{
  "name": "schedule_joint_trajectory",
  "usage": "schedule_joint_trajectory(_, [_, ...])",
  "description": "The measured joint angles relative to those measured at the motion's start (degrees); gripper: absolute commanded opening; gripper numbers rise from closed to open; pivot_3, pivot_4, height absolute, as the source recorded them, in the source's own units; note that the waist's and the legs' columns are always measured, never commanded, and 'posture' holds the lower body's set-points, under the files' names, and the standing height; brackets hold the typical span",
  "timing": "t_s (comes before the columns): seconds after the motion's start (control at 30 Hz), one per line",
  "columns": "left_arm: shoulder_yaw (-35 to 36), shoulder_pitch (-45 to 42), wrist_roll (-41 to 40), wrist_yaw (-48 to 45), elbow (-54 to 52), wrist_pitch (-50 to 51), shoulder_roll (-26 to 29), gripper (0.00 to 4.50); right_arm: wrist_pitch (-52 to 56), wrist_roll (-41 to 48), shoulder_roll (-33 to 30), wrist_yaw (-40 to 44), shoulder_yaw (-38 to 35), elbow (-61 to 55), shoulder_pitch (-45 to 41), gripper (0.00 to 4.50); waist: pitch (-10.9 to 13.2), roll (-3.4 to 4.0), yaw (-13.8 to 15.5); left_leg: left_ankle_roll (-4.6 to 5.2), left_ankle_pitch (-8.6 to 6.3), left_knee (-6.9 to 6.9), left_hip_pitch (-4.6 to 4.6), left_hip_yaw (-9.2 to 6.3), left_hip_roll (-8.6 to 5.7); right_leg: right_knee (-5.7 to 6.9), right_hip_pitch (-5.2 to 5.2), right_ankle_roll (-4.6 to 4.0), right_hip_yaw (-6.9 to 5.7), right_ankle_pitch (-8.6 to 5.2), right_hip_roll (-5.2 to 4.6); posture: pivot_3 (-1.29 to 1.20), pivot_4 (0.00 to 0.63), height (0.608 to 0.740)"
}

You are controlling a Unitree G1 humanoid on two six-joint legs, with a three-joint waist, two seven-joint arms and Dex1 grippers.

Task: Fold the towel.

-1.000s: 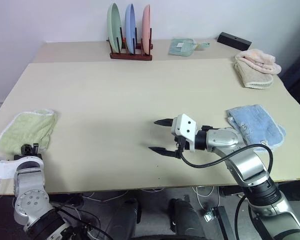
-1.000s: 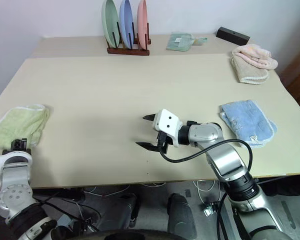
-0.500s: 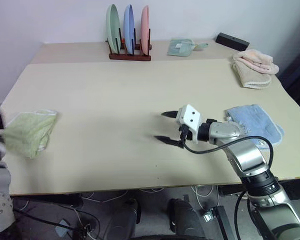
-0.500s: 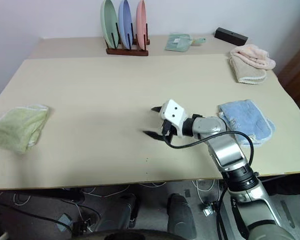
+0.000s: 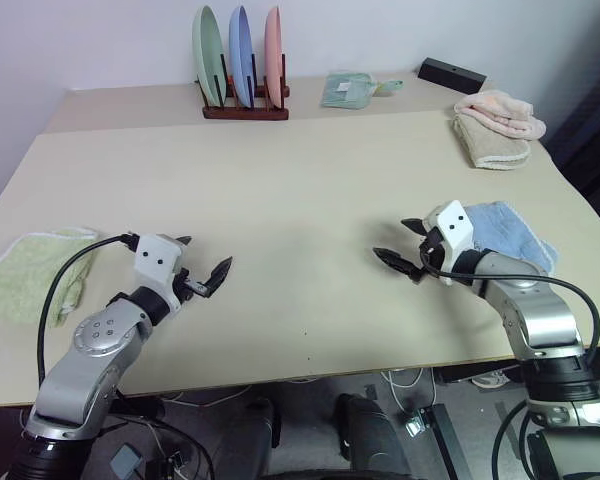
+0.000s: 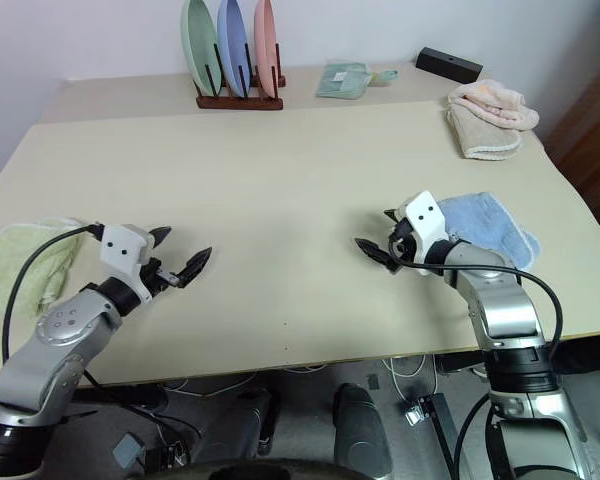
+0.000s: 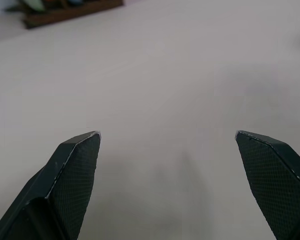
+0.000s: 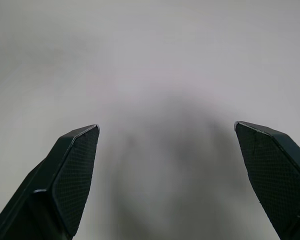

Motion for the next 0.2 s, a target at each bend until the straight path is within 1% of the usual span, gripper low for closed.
schedule_joint_trajectory(0.2, [0.0, -1.2, 1.8, -2.9, 2.2, -0.1, -2.1, 4.42, 1.3, 0.7, 0.0, -1.8, -0.4, -2.2, 0.8, 4.43, 0.0, 0.01, 0.3, -0.01, 0.00, 0.04, 0.00, -0.03, 0.00, -0.01, 0.03, 0.01, 0.01, 0.01, 0.00, 0.00, 0.150, 0.740])
